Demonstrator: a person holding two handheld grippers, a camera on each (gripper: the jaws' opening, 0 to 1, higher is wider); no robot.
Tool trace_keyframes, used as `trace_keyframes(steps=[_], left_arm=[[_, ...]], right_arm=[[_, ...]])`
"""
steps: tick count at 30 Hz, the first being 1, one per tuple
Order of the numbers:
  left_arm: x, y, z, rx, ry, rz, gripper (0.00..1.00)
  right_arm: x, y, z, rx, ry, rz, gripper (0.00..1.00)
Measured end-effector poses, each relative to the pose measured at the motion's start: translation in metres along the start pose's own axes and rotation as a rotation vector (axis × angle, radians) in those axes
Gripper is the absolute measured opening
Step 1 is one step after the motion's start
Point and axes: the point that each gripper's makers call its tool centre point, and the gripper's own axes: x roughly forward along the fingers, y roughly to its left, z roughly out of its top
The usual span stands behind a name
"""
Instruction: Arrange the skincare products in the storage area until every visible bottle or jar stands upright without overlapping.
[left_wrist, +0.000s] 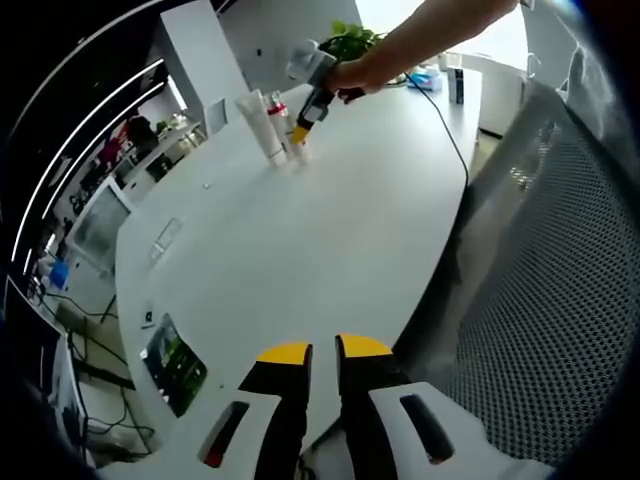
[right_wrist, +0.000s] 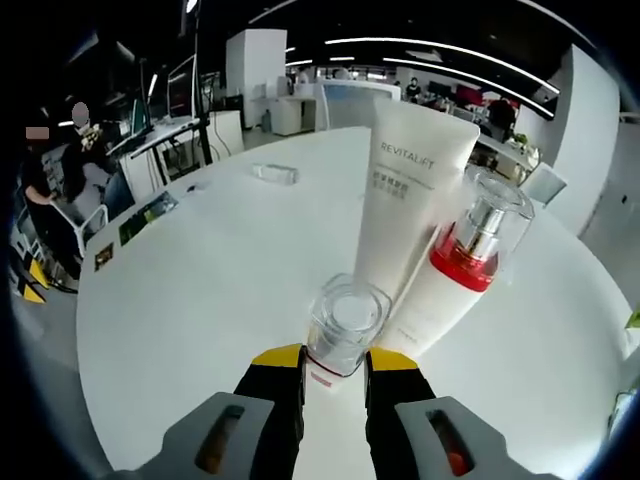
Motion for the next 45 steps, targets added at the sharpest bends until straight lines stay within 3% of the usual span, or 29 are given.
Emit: trace_keyframes(steps=[45], left_arm=[[0.001, 0.003, -0.004, -0.010, 0.016, 0.010, 0.08]], right_arm=[[0.014, -0.009, 0.014, -0.049, -0.015, -0.082, 0.15]])
